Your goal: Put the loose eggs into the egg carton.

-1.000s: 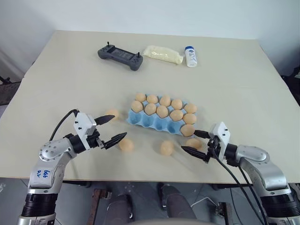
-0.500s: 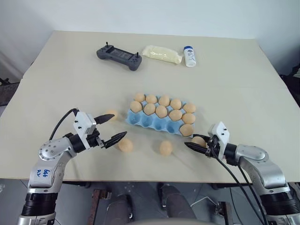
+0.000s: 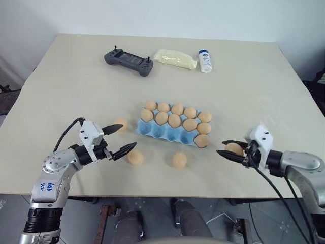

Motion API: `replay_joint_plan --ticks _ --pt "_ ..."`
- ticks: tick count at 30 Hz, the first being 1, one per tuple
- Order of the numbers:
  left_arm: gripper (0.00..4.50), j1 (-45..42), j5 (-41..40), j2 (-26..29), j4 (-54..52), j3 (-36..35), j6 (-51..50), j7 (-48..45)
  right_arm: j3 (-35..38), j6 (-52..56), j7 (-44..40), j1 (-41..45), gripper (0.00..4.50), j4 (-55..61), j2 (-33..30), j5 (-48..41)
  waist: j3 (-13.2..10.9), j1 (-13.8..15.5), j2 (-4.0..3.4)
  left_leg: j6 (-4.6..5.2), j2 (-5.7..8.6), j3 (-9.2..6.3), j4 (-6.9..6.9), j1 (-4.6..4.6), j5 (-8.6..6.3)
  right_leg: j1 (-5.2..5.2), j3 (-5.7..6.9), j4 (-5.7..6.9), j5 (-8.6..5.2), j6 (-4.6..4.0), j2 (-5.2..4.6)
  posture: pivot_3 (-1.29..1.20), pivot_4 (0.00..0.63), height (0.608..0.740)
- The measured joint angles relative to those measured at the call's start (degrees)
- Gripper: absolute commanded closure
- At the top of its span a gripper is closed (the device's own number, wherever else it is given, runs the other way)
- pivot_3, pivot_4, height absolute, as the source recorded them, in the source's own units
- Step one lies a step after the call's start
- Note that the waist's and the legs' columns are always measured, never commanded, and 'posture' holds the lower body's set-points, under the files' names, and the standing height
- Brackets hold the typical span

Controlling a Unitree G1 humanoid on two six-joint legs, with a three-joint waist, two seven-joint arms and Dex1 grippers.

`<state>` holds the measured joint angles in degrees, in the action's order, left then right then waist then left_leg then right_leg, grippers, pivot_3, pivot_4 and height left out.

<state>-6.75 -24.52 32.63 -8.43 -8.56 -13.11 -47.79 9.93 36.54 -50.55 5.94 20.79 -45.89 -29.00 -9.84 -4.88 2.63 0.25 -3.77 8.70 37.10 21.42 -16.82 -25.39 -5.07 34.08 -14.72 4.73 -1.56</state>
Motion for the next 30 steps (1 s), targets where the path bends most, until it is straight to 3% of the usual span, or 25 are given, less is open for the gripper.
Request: replay_joint_plan --ticks 4,9,18,27,28,30 --pt "0.0 -0.8 0.0 0.04 0.27 0.02 0.06 -0.56 -1.27 3.21 3.24 8.26 2.85 2.19 3.12 -2.62 0.0 -0.01 0.0 0.01 0.01 -0.01 -0.01 0.0 0.01 0.0 0.02 0.0 0.01 0.01 0.02 0.0 0.15 0.74" --pt "0.0 -1.51 0.0 0.02 0.4 0.09 0.07 -0.65 -8.08 3.81 5.35 14.68 2.85 0.96 8.46 -1.9 0.0 0.14 0.0 -0.03 -0.02 -0.02 -0.05 0.1 -0.03 -0.06 0.07 -0.07 0.0 0.0 -0.03 0.0 0.15 0.74" --pt "0.0 -1.02 0.0 0.01 0.08 0.07 0.01 -0.41 -16.55 -0.41 4.86 18.6 2.85 -8.22 14.67 3.23 0.0 0.27 0.0 0.06 -0.02 0.08 -0.01 0.15 -0.12 -0.1 0.69 -0.08 0.07 0.12 -0.14 0.0 0.15 0.74" --pt "0.0 0.75 -0.03 0.01 -1.01 -0.2 -0.1 0.29 -18.0 -2.26 2.96 19.25 2.85 -11.23 15.64 5.06 -0.01 0.24 -0.02 0.03 -0.04 0.04 0.0 0.1 -0.13 -0.11 1.75 0.1 0.06 0.11 -0.89 0.0 0.15 0.74" --pt "0.0 0.75 -0.03 0.01 -1.23 -0.23 -0.1 0.37 -18.42 -2.51 2.68 19.58 2.14 -11.48 15.93 5.14 -0.01 0.24 -0.02 0.03 -0.04 0.03 -0.01 0.1 -0.13 -0.11 1.77 0.11 0.06 0.11 -0.9 0.0 0.15 0.74" --pt "0.0 0.74 -0.03 0.01 -1.81 -0.23 -0.1 0.63 -18.63 -2.86 2.46 19.75 1.54 -11.67 16.77 5.16 -0.01 0.29 -0.02 0.02 -0.04 0.0 -0.01 0.1 -0.13 -0.11 1.84 0.12 0.07 0.12 -0.92 0.0 0.15 0.74"
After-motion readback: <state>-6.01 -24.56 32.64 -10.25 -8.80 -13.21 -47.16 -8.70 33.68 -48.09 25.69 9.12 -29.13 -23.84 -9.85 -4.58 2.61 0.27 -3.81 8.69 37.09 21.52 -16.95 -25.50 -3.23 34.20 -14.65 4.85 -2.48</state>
